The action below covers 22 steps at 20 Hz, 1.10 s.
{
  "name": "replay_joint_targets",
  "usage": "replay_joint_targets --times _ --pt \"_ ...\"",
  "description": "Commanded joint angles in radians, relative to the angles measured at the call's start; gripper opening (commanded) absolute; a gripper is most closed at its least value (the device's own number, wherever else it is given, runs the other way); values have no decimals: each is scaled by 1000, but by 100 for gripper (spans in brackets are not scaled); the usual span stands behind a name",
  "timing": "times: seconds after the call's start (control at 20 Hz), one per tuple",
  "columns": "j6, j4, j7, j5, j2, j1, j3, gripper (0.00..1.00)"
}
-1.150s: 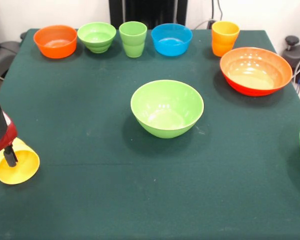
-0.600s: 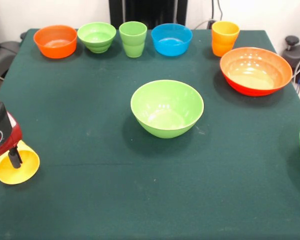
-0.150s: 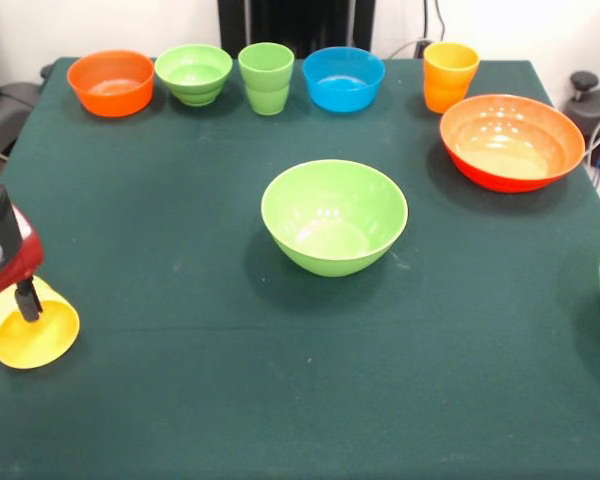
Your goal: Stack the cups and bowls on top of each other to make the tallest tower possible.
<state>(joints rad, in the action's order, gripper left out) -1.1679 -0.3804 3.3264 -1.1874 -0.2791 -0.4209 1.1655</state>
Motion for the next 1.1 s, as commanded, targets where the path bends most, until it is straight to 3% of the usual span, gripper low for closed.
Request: replay_joint_targets --times 0.05,0.1,0.45,1.1 --pt "-56 -168 5 95 83 33 -154 100" --pt "-49 -218 -27 111 113 40 -178 100" --pt "-15 -275 -32 133 138 50 -224 100" --pt "73 -316 108 125 100 82 -235 100"
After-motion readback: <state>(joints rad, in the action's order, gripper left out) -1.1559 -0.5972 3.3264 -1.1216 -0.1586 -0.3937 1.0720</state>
